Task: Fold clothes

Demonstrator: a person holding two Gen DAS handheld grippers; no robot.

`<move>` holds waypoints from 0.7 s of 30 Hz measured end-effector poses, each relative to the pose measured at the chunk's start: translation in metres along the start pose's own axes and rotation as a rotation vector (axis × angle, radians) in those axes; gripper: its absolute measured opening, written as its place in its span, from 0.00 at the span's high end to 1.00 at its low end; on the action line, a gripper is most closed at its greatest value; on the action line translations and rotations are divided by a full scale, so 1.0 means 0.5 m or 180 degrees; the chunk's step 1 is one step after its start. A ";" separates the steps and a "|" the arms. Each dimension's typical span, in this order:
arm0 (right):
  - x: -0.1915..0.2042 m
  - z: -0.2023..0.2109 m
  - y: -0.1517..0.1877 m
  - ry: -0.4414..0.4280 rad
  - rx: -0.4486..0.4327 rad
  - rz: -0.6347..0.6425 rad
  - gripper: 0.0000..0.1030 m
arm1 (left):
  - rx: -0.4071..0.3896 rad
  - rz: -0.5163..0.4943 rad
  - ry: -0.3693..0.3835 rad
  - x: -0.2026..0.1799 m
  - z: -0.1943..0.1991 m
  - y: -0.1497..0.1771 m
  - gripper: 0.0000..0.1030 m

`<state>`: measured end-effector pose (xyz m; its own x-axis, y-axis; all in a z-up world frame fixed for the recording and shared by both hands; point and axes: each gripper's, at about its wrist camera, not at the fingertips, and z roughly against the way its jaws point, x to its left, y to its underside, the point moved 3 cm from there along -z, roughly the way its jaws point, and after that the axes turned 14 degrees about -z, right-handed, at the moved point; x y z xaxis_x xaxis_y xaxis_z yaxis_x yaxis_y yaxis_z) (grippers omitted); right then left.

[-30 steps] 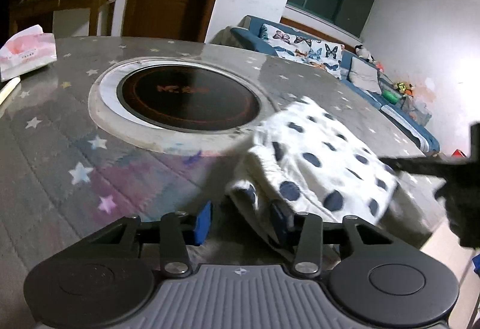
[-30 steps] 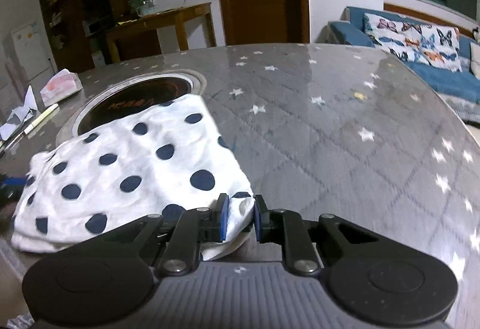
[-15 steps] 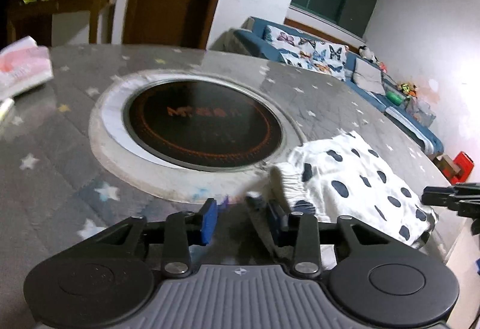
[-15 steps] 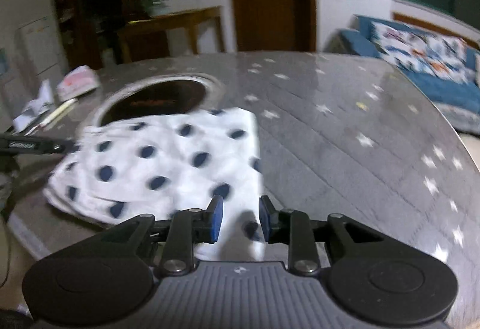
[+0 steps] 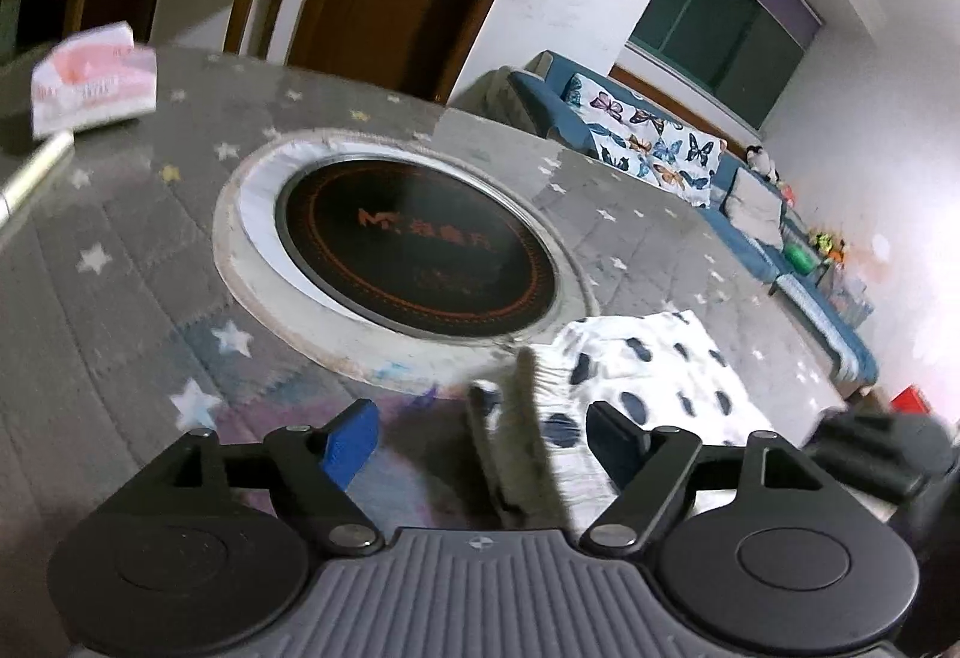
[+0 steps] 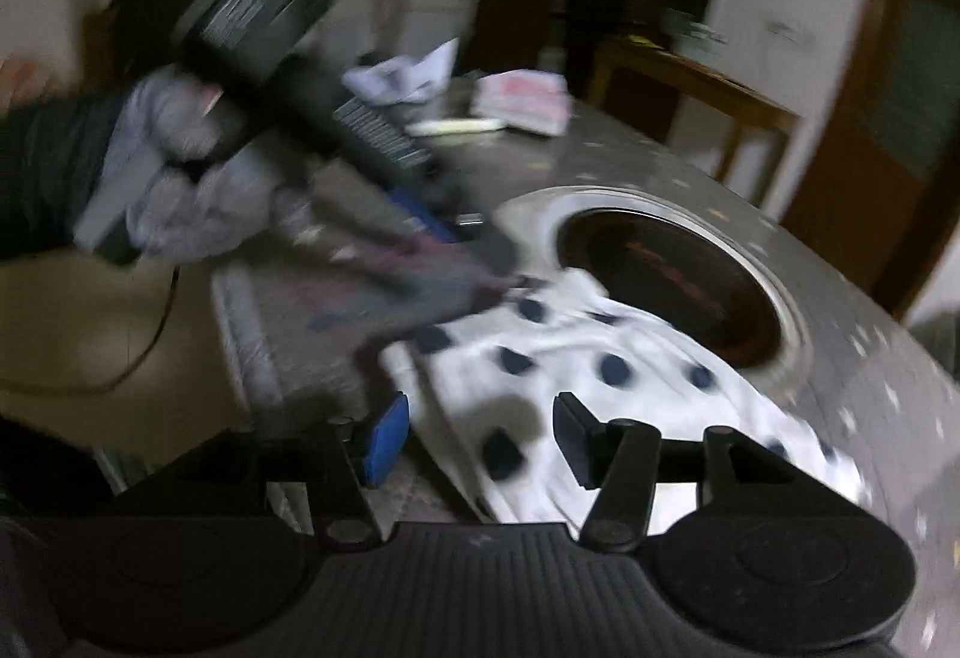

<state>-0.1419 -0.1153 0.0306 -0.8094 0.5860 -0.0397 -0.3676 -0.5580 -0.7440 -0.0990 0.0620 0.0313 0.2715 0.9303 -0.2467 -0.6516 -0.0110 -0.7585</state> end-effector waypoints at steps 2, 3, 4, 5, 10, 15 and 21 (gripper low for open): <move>0.023 -0.029 0.000 0.0069 0.0090 0.0269 0.47 | 0.0023 0.0120 0.0049 -0.001 -0.002 -0.001 0.23; 0.033 -0.042 0.004 0.0157 0.0117 0.0413 0.47 | 0.0029 0.0184 0.0072 0.000 -0.003 -0.001 0.22; 0.043 -0.055 0.008 0.0252 0.0129 0.0575 0.47 | 0.0033 0.0247 0.0095 0.001 -0.002 -0.001 0.22; 0.050 -0.063 0.010 0.0313 0.0124 0.0703 0.48 | 0.0036 0.0303 0.0113 0.002 -0.003 0.000 0.21; 0.047 -0.086 0.004 0.0413 0.0078 0.0637 0.68 | 0.0078 0.0528 0.0191 0.008 -0.006 0.003 0.20; -0.053 -0.052 -0.035 -0.0037 0.0045 -0.0700 0.74 | 0.0076 0.0638 0.0239 0.013 -0.005 0.006 0.20; -0.112 -0.047 -0.040 -0.0309 0.0044 -0.1415 0.75 | 0.0068 0.0787 0.0359 0.015 -0.007 0.011 0.19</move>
<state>-0.0787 -0.1231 0.0321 -0.6105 0.7130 0.3448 -0.6947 -0.2728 -0.6656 -0.0978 0.0676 0.0232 0.1787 0.8535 -0.4895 -0.7224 -0.2240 -0.6542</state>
